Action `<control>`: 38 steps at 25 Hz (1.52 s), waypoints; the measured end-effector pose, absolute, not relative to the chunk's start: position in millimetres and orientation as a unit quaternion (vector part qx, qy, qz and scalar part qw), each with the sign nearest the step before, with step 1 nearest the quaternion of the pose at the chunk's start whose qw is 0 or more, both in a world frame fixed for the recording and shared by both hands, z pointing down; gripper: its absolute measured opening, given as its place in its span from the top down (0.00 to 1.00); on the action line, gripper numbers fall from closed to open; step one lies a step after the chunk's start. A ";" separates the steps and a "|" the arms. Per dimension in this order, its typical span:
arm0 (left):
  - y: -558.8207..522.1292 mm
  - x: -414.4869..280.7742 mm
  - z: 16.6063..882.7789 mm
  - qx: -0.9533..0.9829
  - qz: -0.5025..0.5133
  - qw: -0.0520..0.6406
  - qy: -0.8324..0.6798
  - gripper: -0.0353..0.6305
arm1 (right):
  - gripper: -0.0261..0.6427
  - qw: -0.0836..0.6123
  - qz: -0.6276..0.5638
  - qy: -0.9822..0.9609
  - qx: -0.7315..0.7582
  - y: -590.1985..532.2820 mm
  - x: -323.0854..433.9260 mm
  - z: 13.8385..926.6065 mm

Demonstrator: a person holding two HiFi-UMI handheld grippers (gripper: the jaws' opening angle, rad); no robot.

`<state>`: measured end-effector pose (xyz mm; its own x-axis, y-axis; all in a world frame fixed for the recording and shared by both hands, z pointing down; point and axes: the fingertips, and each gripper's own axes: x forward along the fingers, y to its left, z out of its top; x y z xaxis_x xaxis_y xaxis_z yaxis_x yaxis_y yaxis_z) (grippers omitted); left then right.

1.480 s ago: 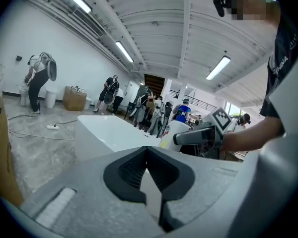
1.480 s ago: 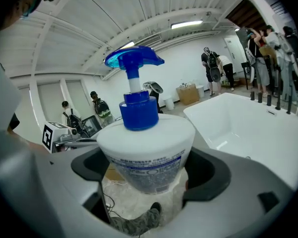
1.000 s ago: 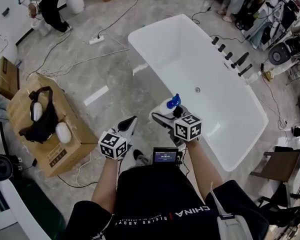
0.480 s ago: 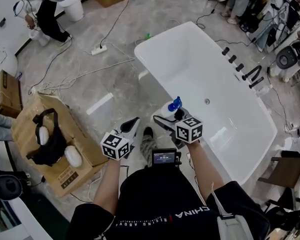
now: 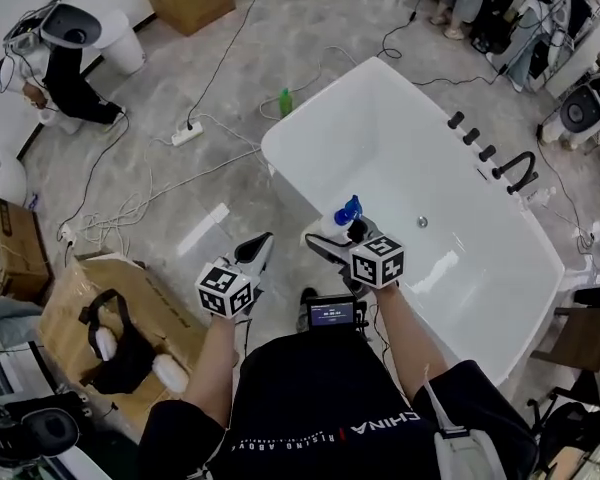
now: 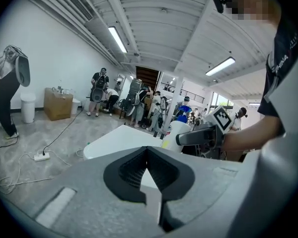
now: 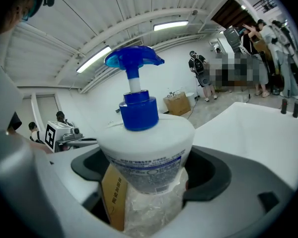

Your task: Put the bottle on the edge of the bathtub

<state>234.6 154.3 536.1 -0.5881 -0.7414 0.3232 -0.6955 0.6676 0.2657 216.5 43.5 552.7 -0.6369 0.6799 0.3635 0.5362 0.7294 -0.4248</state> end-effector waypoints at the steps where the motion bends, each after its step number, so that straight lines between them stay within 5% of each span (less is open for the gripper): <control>1: 154.8 220.5 534.5 0.405 -0.055 0.206 -0.889 0.94 | 0.24 0.257 0.139 -0.895 -0.338 42.8 204.4 552.3; 21: 262.4 -33.7 527.4 0.503 -0.051 0.205 -0.838 0.94 | 0.24 0.245 0.170 -0.931 -0.208 130.3 -27.1 538.5; 38: 316.4 -175.0 538.8 0.580 -0.042 0.219 -0.783 0.94 | 0.24 0.242 0.194 -0.945 -0.105 179.4 -147.2 551.4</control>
